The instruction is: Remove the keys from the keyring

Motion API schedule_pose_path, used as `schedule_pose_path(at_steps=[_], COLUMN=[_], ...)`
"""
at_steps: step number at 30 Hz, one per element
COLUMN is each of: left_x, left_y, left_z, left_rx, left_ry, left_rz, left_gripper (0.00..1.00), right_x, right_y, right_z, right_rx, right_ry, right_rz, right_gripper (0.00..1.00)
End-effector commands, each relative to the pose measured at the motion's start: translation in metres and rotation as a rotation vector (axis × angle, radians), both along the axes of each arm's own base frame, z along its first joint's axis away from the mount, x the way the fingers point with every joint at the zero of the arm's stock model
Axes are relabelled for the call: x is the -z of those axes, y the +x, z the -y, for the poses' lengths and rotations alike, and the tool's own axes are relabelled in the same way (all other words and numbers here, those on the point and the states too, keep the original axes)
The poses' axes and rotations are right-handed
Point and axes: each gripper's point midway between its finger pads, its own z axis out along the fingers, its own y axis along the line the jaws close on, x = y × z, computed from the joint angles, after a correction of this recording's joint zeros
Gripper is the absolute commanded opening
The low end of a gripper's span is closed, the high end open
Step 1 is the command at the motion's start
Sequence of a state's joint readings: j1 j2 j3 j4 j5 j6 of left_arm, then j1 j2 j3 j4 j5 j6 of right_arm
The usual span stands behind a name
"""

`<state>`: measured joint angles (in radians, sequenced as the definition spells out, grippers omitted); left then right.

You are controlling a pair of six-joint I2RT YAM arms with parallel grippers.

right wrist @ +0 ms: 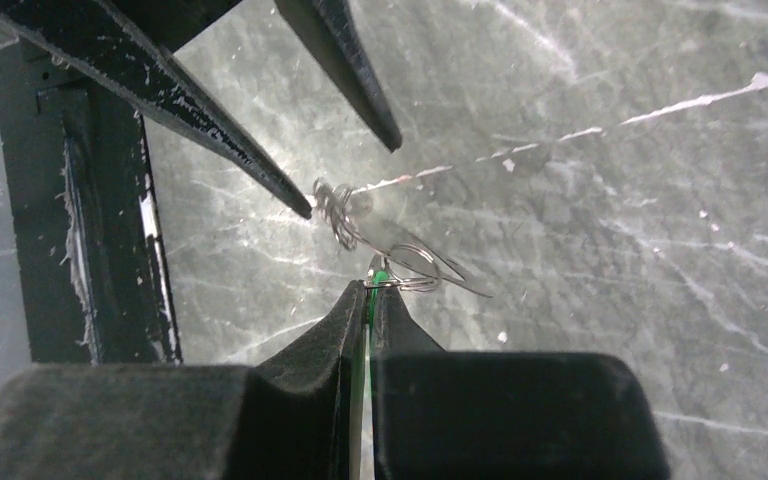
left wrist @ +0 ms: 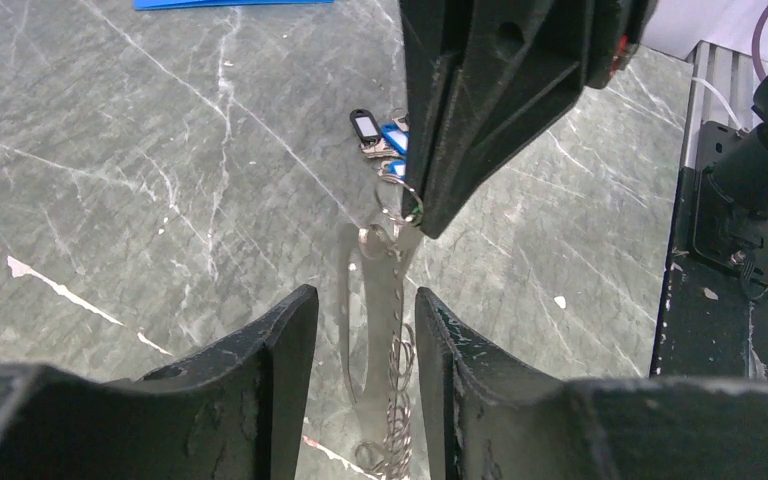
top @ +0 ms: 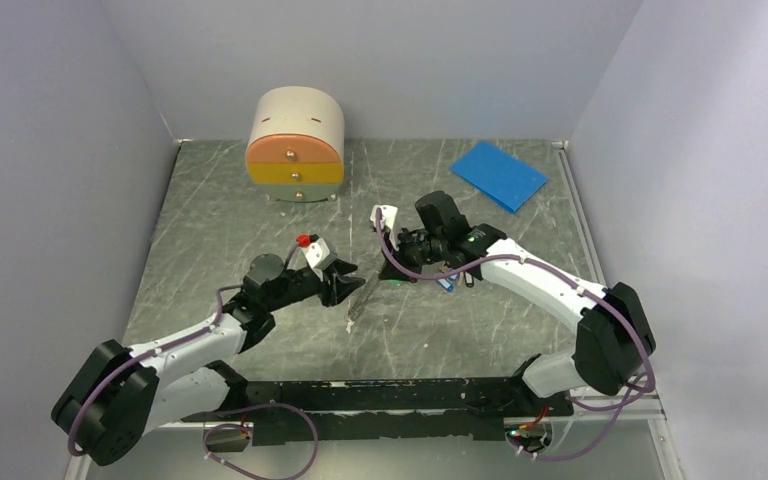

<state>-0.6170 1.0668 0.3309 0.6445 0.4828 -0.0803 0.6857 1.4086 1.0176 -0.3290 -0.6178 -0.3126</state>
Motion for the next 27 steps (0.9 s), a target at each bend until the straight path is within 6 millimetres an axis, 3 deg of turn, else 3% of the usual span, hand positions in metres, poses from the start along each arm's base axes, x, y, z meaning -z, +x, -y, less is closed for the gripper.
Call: schedule_pose_path(at_steps=[1, 15, 22, 27], left_x=[-0.011, -0.01, -0.001, -0.013], left_y=[0.002, -0.024, -0.009, -0.002], left_z=[0.002, 0.017, 0.015, 0.009], left_rx=[-0.01, 0.185, 0.096, -0.009], left_ry=[-0.042, -0.049, -0.023, -0.065], left_rz=[0.01, 0.043, -0.036, -0.032], left_gripper=[0.47, 0.52, 0.59, 0.57], right_x=[-0.019, -0.023, -0.03, -0.026], right_y=[-0.011, -0.036, -0.016, 0.002], right_z=[0.0, 0.006, -0.003, -0.002], right_rx=[-0.028, -0.023, 0.218, 0.445], right_ry=[-0.021, -0.058, -0.02, -0.005], right_rz=[-0.002, -0.179, -0.296, -0.382], right_gripper=[0.0, 0.0, 0.0, 0.0])
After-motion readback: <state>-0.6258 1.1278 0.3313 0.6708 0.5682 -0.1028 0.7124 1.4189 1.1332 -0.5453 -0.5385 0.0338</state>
